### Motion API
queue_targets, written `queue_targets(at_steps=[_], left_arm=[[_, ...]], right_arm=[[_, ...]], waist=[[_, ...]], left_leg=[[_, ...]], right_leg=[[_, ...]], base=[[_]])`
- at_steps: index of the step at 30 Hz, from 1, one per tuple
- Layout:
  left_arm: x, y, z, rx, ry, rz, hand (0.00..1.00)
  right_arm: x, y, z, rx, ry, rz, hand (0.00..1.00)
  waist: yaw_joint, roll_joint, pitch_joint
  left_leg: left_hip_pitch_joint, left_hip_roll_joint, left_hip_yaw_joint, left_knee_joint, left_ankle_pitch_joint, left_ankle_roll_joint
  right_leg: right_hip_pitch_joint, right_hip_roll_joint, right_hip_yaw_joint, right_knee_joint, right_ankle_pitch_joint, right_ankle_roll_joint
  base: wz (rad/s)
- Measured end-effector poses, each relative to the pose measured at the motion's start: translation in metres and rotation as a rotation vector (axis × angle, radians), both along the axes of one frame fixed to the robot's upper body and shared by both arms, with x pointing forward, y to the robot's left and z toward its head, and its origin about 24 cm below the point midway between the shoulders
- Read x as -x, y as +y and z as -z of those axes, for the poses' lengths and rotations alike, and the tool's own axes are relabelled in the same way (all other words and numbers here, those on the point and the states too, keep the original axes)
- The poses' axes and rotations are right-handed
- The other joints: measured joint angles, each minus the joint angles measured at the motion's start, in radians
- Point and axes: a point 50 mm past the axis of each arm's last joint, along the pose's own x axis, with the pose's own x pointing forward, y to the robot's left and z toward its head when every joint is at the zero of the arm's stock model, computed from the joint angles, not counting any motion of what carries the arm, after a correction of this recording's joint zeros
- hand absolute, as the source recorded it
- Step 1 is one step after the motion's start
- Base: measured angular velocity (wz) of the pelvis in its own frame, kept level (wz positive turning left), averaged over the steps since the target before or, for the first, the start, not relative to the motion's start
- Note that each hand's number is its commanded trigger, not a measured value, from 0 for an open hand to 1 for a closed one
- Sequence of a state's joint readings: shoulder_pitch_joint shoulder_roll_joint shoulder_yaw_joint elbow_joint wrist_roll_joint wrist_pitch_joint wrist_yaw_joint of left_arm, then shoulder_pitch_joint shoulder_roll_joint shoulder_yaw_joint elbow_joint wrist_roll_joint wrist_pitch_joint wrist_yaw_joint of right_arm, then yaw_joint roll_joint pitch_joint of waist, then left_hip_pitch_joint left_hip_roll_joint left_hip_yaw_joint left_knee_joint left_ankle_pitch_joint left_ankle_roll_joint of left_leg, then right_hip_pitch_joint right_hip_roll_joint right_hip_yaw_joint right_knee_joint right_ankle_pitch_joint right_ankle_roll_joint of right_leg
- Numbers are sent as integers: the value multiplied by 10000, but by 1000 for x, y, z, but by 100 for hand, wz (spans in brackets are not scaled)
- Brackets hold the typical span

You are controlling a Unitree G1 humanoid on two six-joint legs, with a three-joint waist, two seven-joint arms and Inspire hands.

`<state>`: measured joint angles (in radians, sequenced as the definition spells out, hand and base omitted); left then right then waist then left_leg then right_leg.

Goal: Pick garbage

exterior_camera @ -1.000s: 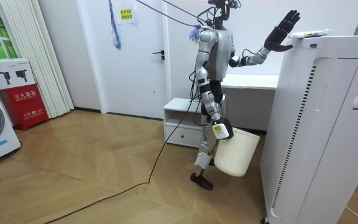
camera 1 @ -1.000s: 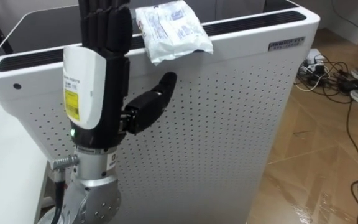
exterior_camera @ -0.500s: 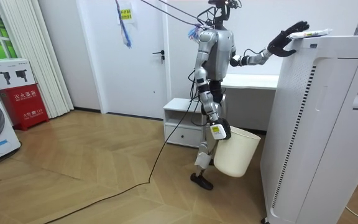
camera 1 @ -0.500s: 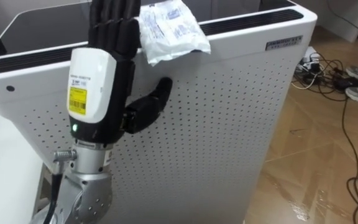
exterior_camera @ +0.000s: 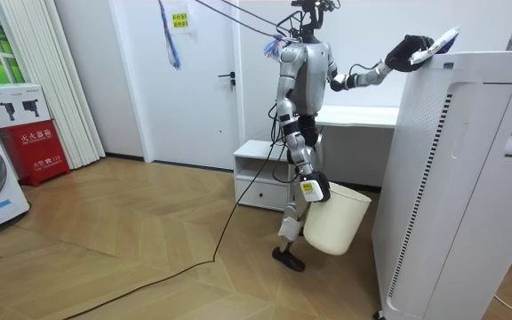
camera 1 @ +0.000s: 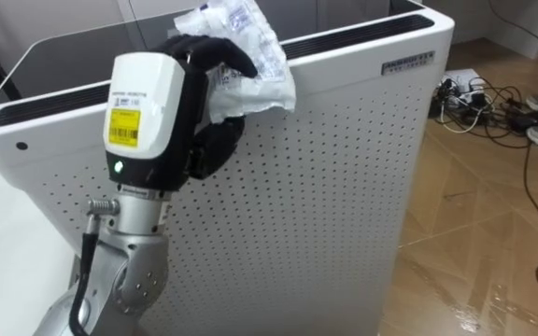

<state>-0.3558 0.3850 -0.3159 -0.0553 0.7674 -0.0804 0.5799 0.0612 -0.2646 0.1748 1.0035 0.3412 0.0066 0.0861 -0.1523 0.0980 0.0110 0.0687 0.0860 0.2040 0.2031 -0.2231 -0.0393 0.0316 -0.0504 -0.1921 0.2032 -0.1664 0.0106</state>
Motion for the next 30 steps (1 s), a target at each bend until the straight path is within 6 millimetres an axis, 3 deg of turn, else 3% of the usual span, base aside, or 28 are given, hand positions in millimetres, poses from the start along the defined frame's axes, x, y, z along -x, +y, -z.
queue_targets(at_steps=[11, 15, 19, 22, 24, 30], left_arm=[[0, -2, -4, 189, -110, 131, 100], [3, -6, -11, 1539, 106, 852, 100], [9, -12, -21, 3457, 467, 2031, 100], [9, -18, -34, 5168, 979, 3568, 100], [16, -29, -37, 6425, 1929, 5606, 100], [28, -66, -31, 8589, 5307, 10828, 100]], right_arm=[[-7, -5, -5, 250, -239, 3, 100], [-11, -2, -6, 175, -394, -34, 100], [-12, 2, -5, 293, -419, -444, 100], [-14, 7, -5, 260, -552, -566, 100], [-12, 6, -4, 295, -516, -577, 100], [-23, 18, -5, -39, -755, -1118, 100]], waist=[[-41, -32, 27], [-53, -127, 88], [-70, -229, 62], [-76, -304, 50], [21, -341, 45], [171, -553, -17]], left_leg=[[114, -76, 22, -77, 32, 21], [69, -86, 57, -178, 78, 36], [-72, -98, -19, -172, 80, 36], [-216, -98, -181, -177, 80, 36], [-166, -96, -188, -221, 81, 37], [-146, -95, -160, -212, 80, 38]], right_leg=[[84, -17, -2, -15, 7, 41], [31, -19, -35, -68, 4, 53], [-7, -18, -130, -207, 33, 68], [-110, -39, -288, -170, 35, 71], [-40, -43, -212, -155, 35, 71], [32, -83, -115, -190, 37, 73]], base=[[0], [3], [10], [15], [19], [4]])
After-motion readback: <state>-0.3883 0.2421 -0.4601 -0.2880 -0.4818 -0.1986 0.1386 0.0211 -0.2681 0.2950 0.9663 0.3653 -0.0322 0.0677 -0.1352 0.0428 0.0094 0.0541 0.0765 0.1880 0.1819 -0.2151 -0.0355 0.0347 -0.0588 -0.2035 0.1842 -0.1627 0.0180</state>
